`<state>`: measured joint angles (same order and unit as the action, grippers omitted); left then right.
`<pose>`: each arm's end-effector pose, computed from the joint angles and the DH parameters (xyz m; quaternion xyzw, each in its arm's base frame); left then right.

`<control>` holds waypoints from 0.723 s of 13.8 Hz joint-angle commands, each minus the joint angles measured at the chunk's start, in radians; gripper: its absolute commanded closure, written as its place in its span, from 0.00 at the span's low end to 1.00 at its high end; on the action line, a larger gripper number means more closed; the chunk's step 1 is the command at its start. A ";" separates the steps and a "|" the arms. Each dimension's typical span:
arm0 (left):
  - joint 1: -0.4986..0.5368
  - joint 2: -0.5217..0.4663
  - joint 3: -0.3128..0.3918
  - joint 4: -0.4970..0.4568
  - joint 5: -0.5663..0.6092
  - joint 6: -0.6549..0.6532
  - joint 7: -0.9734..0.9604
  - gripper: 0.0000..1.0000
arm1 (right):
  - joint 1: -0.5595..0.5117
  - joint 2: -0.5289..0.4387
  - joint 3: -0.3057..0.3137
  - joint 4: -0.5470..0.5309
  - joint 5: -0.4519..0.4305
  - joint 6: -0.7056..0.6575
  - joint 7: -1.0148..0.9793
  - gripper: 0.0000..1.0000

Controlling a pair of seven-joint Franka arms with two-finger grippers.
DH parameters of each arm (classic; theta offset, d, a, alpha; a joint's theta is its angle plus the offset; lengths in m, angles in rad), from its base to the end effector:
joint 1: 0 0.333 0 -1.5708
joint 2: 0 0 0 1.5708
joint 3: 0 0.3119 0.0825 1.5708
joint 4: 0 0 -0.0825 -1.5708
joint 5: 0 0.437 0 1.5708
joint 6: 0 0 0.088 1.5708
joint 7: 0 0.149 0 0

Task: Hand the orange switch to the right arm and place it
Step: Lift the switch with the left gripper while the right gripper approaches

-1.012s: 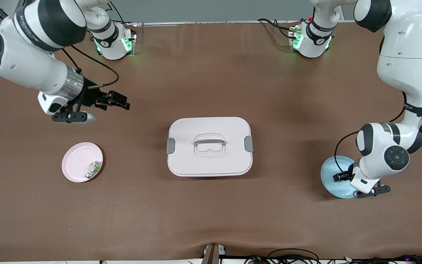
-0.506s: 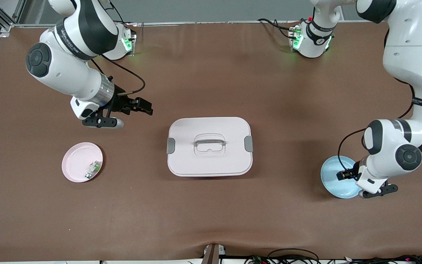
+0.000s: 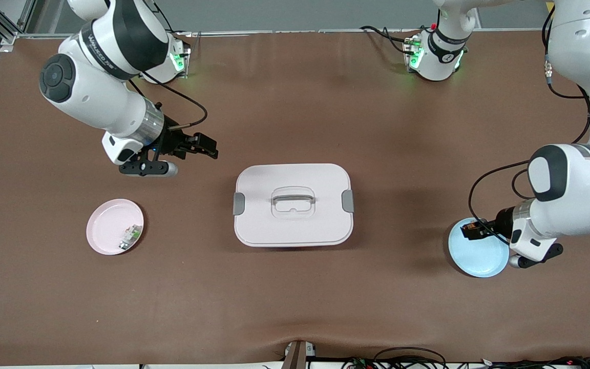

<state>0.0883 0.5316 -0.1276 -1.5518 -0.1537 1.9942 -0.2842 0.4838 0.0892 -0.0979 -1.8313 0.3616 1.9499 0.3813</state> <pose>0.7251 -0.0355 0.2661 0.9805 0.1628 -0.0586 0.0928 0.5816 0.2778 0.4241 -0.9845 0.0615 0.0475 0.1574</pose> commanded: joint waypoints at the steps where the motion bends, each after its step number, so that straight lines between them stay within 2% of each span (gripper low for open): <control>1: 0.001 -0.059 -0.036 -0.016 -0.043 -0.064 -0.083 1.00 | 0.001 0.004 -0.008 0.018 0.014 -0.012 -0.007 0.00; 8: -0.001 -0.137 -0.220 -0.010 -0.043 -0.123 -0.432 1.00 | 0.002 0.004 -0.008 0.037 0.020 0.006 0.008 0.00; 9: -0.001 -0.137 -0.248 -0.008 -0.043 -0.123 -0.481 1.00 | 0.007 0.004 -0.008 0.035 0.039 0.027 0.010 0.00; 10: -0.001 -0.137 -0.276 0.002 -0.043 -0.123 -0.534 1.00 | 0.012 0.004 -0.008 0.030 0.096 0.043 0.011 0.00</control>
<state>0.0798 0.4101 -0.3638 -1.5503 -0.1823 1.8848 -0.7459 0.4847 0.0892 -0.1043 -1.8123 0.3922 1.9744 0.3819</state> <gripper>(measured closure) 0.278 0.000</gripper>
